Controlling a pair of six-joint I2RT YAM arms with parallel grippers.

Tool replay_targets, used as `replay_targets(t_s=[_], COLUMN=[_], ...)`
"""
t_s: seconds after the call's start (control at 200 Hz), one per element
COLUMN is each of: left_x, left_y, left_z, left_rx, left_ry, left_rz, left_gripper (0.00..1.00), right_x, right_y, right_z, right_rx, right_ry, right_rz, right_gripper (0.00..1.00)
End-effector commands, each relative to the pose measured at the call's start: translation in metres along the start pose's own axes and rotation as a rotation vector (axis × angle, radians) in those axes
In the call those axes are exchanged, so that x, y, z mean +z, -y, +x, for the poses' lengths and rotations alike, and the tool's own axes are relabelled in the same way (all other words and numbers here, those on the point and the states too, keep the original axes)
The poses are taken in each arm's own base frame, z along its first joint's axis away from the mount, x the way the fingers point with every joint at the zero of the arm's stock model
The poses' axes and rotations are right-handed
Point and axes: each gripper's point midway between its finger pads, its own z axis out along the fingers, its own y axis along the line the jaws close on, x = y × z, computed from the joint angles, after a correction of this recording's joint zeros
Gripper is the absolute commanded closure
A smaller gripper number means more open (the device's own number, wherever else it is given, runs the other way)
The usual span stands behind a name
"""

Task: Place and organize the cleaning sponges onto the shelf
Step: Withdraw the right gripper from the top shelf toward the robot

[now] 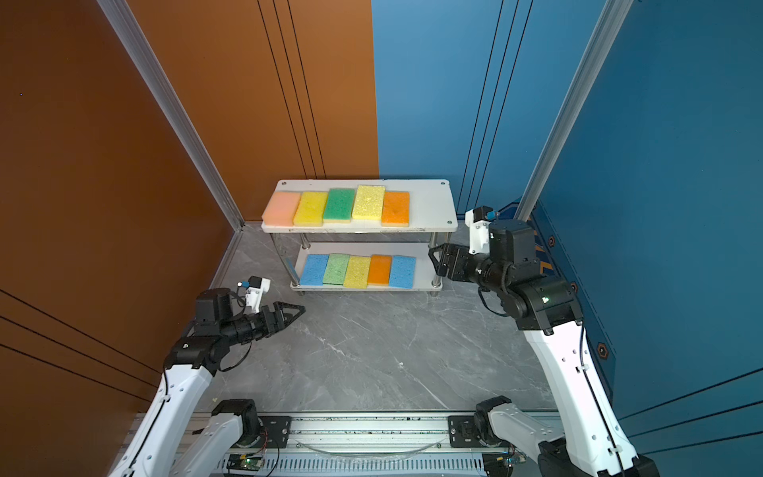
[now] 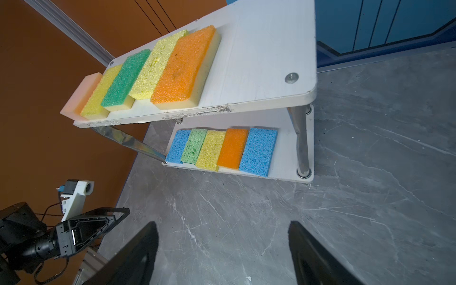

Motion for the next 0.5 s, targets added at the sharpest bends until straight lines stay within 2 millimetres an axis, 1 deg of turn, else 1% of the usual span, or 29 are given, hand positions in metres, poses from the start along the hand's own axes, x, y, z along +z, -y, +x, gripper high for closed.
replay_targets(t_s=[0.0, 0.01, 0.02, 0.03, 0.095, 0.115, 0.155, 0.18, 0.34, 0.496], left_x=[-0.006, -0.006, -0.006, -0.007, -0.009, -0.009, -0.010, -0.011, -0.014, -0.020], left_y=[-0.005, -0.005, -0.005, -0.005, -0.006, -0.006, -0.006, -0.007, -0.008, -0.010], left_z=[-0.002, -0.002, -0.003, -0.003, -0.005, -0.005, -0.005, -0.006, -0.010, -0.015], left_rx=[0.021, 0.021, 0.020, 0.021, 0.025, 0.024, 0.026, 0.026, 0.027, 0.032], left_ry=[0.034, 0.037, 0.039, 0.041, 0.055, 0.058, 0.062, 0.067, 0.093, 0.127], left_rz=[-0.027, -0.028, -0.029, -0.030, -0.034, -0.037, -0.039, -0.041, -0.054, -0.069], left_gripper=[0.15, 0.15, 0.10, 0.09, 0.07, 0.03, 0.00, 0.02, 0.02, 0.02], right_x=[-0.004, -0.004, -0.004, -0.003, -0.004, -0.004, -0.005, -0.005, -0.005, -0.001], right_y=[0.012, 0.012, 0.014, 0.014, 0.020, 0.022, 0.023, 0.023, 0.030, 0.041], right_z=[-0.007, -0.006, -0.006, -0.006, -0.007, -0.006, -0.007, -0.007, -0.007, -0.002], right_rx=[0.004, 0.007, 0.008, 0.010, 0.020, 0.022, 0.025, 0.024, 0.014, -0.003], right_ry=[0.069, 0.072, 0.075, 0.078, 0.099, 0.104, 0.118, 0.126, 0.185, 0.227], right_rz=[0.045, 0.047, 0.051, 0.054, 0.069, 0.073, 0.072, 0.068, 0.074, 0.088], right_gripper=[0.01, 0.00, 0.00, 0.00, 0.00, 0.00, 0.00, 0.00, 0.00, 0.00])
